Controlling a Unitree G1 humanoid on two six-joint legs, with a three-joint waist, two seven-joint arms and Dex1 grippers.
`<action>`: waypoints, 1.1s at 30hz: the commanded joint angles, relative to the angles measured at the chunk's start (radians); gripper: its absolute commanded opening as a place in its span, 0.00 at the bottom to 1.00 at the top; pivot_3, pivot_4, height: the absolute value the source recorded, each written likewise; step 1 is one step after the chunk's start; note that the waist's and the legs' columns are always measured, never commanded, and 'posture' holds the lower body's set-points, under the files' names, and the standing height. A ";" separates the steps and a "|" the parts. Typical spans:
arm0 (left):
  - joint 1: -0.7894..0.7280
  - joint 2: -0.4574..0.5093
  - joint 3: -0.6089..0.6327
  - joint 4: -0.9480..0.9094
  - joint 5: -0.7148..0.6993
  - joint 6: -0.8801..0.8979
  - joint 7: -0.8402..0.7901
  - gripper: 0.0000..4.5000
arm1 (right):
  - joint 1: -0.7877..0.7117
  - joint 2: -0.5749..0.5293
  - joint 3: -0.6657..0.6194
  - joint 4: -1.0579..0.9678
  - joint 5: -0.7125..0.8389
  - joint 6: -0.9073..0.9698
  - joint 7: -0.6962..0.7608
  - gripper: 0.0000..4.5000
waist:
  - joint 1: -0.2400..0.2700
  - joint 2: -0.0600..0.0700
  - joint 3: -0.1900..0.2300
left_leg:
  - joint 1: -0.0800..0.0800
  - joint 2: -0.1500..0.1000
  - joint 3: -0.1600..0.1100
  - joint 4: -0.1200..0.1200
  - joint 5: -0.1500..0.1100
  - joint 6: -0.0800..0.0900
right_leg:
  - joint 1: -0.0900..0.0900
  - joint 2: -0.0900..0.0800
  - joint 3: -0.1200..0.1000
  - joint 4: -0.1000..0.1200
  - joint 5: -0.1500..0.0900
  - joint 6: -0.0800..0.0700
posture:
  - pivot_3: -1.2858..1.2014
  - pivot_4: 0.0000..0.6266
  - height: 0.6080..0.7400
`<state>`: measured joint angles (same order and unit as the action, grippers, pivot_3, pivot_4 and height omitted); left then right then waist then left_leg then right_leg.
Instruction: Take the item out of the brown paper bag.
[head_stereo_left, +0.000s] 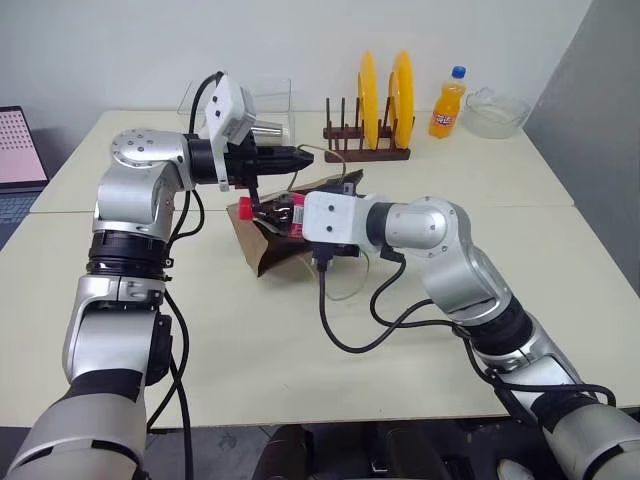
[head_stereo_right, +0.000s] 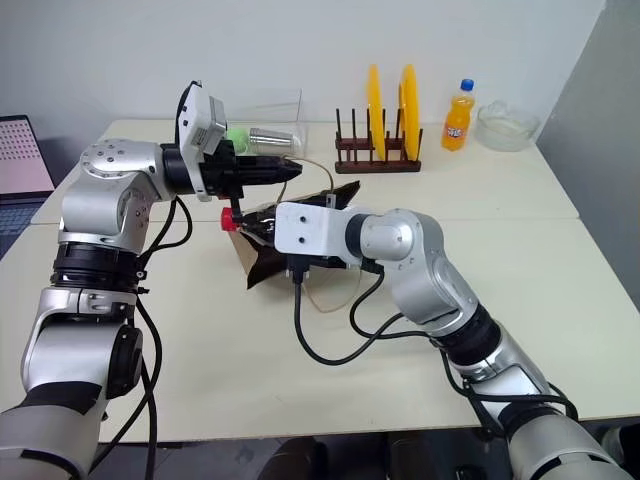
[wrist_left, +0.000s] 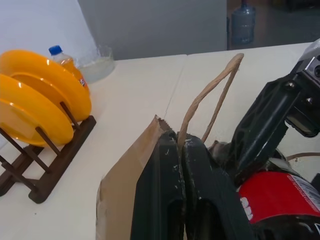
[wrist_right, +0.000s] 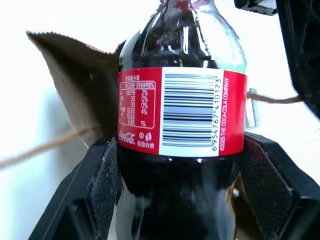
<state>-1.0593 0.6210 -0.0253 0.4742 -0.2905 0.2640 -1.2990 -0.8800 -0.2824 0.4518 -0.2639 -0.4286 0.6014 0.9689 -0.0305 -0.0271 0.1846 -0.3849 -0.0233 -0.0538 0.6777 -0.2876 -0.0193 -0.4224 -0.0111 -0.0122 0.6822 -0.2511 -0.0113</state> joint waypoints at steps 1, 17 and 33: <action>-0.014 0.003 0.004 0.008 0.007 -0.024 -0.004 0.00 | -0.012 -0.049 -0.130 -0.122 0.070 0.019 -0.002 0.69 | 0.001 0.000 0.000 | 0.000 0.000 0.000 0.000 0.000 0.000 | 0.000 0.000 0.000 0.000 0.000 0.000 | 0.52 0.24 1.00; -0.017 0.004 0.004 0.028 0.016 -0.051 -0.014 0.00 | 0.074 -0.414 -0.217 -0.185 0.217 -0.120 0.077 0.69 | 0.001 0.000 0.000 | 0.000 0.000 0.000 0.000 -0.001 0.001 | 0.000 0.000 0.000 -0.001 0.000 0.000 | 0.52 0.24 1.00; 0.000 0.006 0.008 0.007 0.016 -0.049 -0.015 0.00 | 0.386 -0.564 -0.361 0.254 0.194 -0.221 -0.137 0.69 | -0.002 0.001 0.001 | 0.000 0.000 0.004 0.000 -0.001 0.002 | 0.000 0.000 0.002 0.001 0.000 0.000 | 0.52 0.24 1.00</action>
<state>-1.0549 0.6189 -0.0336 0.5161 -0.2674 0.2247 -1.3181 -0.4913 -0.8494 0.0857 -0.0124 -0.2191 0.4147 0.8639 -0.0324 -0.0264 0.1854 -0.3844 -0.0229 -0.0502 0.6776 -0.2883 -0.0177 -0.4220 -0.0114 -0.0106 0.6831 -0.2512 -0.0111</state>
